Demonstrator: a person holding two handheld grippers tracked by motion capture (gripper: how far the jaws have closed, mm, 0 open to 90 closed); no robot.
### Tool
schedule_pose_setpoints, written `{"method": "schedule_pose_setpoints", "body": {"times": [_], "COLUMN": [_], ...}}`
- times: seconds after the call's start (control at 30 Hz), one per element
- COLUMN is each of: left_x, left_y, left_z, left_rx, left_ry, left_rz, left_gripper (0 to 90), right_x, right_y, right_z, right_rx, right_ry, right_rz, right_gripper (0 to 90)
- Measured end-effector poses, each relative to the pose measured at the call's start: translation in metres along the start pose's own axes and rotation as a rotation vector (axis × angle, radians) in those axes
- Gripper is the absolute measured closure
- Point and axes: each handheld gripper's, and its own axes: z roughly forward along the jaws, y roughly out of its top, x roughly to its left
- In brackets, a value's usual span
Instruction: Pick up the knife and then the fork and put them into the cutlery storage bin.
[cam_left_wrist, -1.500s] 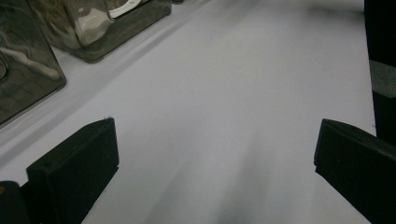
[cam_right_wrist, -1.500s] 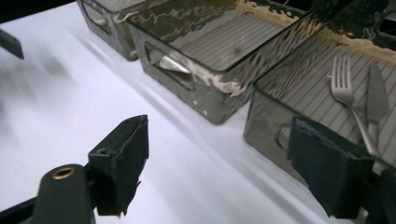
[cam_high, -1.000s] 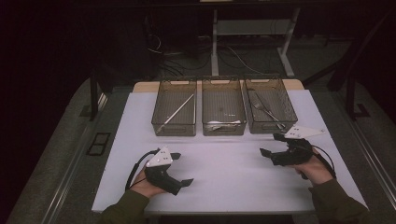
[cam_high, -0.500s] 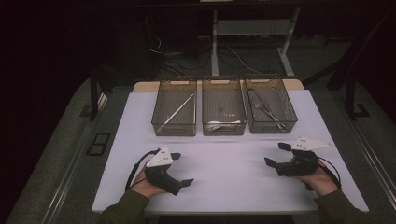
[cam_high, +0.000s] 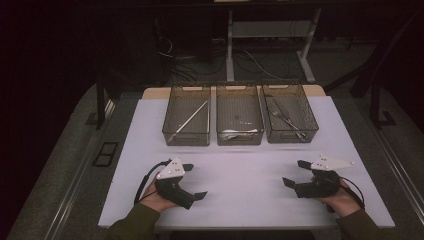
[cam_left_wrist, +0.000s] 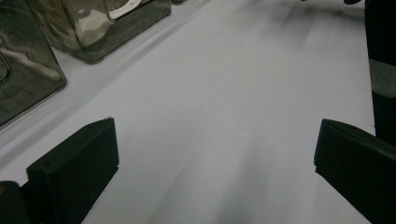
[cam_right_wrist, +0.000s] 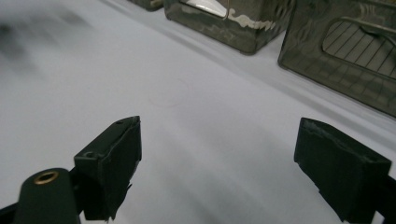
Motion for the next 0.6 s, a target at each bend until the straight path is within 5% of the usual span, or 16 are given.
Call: {"method": "schedule_pose_setpoints", "body": {"times": [0.6], "left_x": [-0.0003], "left_y": [0.0001], "left_z": [0.0003], "left_rx": [0.0], "left_ry": [0.002], "left_rz": [-0.001], "left_gripper": [0.0], "right_x": [0.0041], "right_y": [-0.005], "right_z": [0.0003], "right_rx": [0.008], "right_ry": [-0.012], "right_rz": [0.006], "right_gripper": [11.9]}}
